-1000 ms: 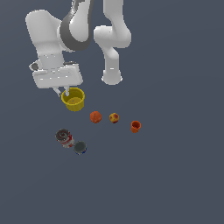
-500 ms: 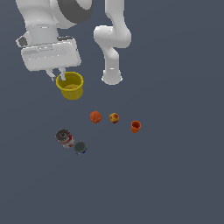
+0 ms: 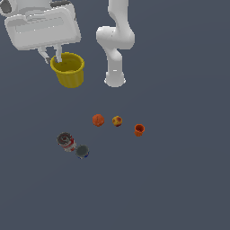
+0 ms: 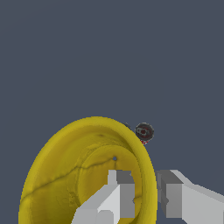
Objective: Pick up a designated object from a clutter of objects.
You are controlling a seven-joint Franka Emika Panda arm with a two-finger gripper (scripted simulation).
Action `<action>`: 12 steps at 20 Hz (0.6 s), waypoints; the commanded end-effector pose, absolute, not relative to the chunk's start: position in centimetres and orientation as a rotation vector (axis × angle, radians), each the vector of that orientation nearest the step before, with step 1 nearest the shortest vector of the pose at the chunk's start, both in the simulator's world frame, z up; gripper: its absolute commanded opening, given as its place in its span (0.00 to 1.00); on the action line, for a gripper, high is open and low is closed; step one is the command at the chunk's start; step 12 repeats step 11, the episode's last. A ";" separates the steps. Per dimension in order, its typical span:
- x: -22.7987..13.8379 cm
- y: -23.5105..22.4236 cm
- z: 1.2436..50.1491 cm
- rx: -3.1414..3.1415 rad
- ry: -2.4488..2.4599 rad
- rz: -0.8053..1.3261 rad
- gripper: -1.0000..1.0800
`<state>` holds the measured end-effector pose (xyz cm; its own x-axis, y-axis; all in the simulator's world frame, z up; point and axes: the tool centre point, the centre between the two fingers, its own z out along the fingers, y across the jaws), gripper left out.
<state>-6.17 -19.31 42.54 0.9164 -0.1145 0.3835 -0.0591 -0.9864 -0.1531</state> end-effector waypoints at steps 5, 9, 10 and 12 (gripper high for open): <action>-5.7 -18.9 45.5 -2.935 0.131 -0.605 0.00; -5.5 -18.8 46.0 -2.934 0.130 -0.606 0.00; -5.5 -18.8 46.0 -2.933 0.130 -0.606 0.00; -5.5 -18.8 46.0 -2.933 0.130 -0.606 0.00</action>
